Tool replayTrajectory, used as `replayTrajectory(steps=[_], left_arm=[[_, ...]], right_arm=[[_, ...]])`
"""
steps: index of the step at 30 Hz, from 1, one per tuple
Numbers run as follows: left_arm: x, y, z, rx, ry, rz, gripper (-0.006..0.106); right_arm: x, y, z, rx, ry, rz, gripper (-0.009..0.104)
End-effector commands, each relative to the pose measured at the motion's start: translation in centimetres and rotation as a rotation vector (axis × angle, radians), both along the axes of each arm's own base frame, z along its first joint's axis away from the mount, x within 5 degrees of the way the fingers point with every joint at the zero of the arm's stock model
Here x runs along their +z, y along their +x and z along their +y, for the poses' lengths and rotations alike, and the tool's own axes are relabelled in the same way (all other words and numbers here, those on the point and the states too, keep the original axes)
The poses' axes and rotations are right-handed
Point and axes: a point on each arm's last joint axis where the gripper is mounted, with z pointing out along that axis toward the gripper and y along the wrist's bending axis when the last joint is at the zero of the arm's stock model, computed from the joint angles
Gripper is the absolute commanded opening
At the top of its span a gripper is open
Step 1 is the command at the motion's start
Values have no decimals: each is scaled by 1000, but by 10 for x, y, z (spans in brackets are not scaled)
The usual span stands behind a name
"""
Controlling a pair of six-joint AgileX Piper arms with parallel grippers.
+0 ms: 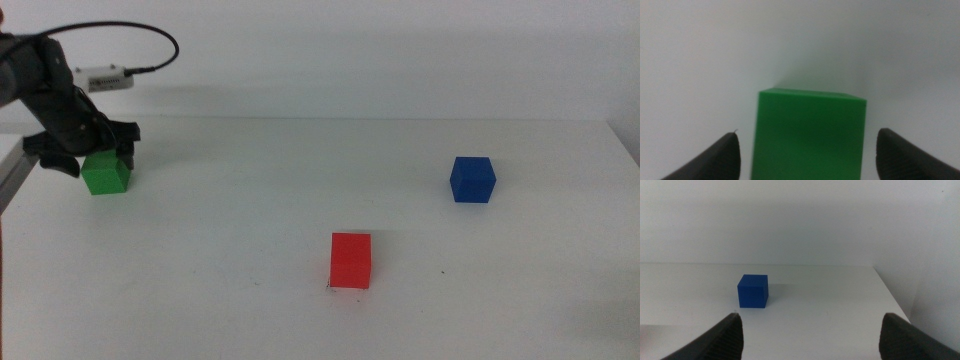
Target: Stack red cubes first, then green, then blue cubes in a specific spot.
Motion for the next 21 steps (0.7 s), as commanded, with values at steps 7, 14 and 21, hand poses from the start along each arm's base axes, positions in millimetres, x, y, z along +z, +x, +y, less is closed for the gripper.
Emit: replayTrajectory(steps=[7, 14, 21], left_arm=[[29, -2, -7, 11, -54, -95, 28], [85, -101, -106, 57, -115, -159, 3], [105, -190, -255, -99, -64, -185, 2]], right_arm=[[-1, 0, 0, -4, -16, -7, 93], [-1, 0, 0, -4, -16, -7, 93], [-1, 0, 0, -4, -16, -7, 93]])
